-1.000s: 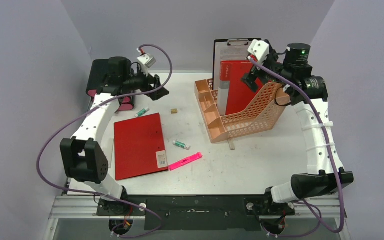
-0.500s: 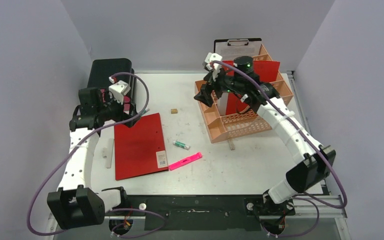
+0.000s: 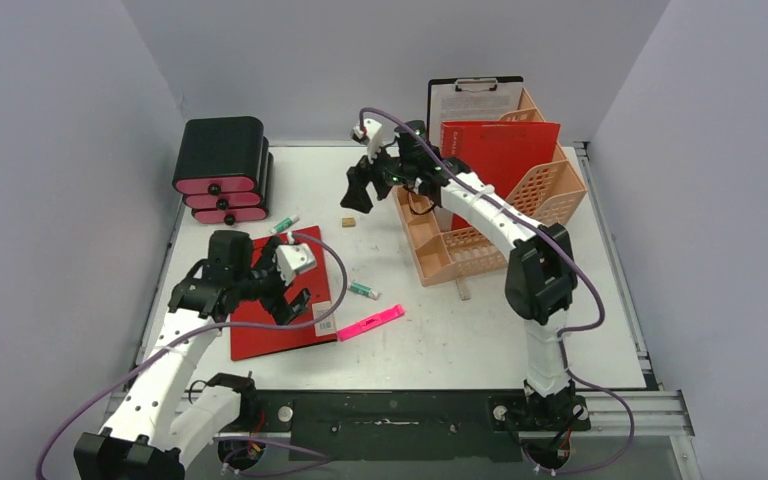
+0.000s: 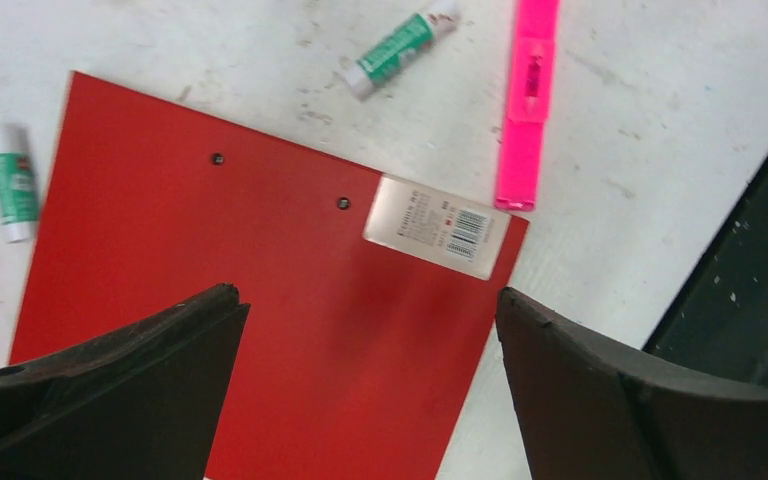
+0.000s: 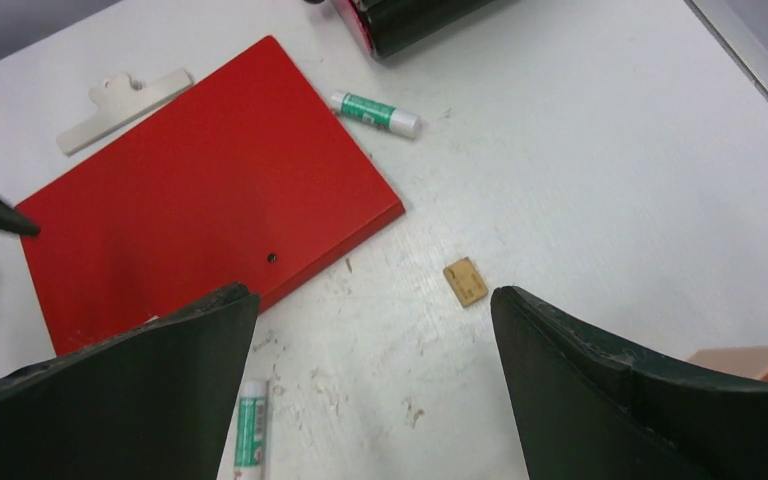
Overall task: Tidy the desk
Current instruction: Pick up the folder from the center of the board.
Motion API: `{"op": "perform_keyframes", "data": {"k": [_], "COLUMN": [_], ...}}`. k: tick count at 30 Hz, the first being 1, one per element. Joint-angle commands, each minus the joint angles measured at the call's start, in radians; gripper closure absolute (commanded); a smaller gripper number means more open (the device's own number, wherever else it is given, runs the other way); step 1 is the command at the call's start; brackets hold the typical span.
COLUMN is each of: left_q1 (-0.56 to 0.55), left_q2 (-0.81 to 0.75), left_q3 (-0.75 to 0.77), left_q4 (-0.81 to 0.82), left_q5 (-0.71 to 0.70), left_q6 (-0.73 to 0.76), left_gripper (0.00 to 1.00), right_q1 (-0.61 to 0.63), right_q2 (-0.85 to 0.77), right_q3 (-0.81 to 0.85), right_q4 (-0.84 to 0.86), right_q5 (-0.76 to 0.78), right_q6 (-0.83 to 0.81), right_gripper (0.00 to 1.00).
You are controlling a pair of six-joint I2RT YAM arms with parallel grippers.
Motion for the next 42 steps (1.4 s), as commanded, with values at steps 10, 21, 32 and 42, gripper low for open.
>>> {"op": "perform_keyframes", "data": {"k": [10,21,32,42], "left_q1": [-0.229,-0.411,-0.496,-0.502], "left_q2": [0.010,0.125,0.138,0.121], "left_q3": [-0.135,-0.217,-0.330,-0.360], "left_q4": [-0.004,0.158,0.326,0.372], "left_q5": [-0.126,-0.360,-0.541,-0.602], "left_q6": [0.143,0.175,0.176,0.166], "left_gripper": [0.04,0.04,0.04,0.04], "right_q1": [-0.014,0.012,0.058,0.077], "right_q2": [0.352,0.505,0.620,0.676], "right_q3": [0.300,0.360,0.447,0.477], "right_q4": [0.278,0.312,0.266,0.230], "right_q5": [-0.142,-0.200,-0.256,-0.323], "right_q6": [0.318,0.326,0.267,0.228], "right_gripper": [0.10,0.10,0.10,0.06]}}
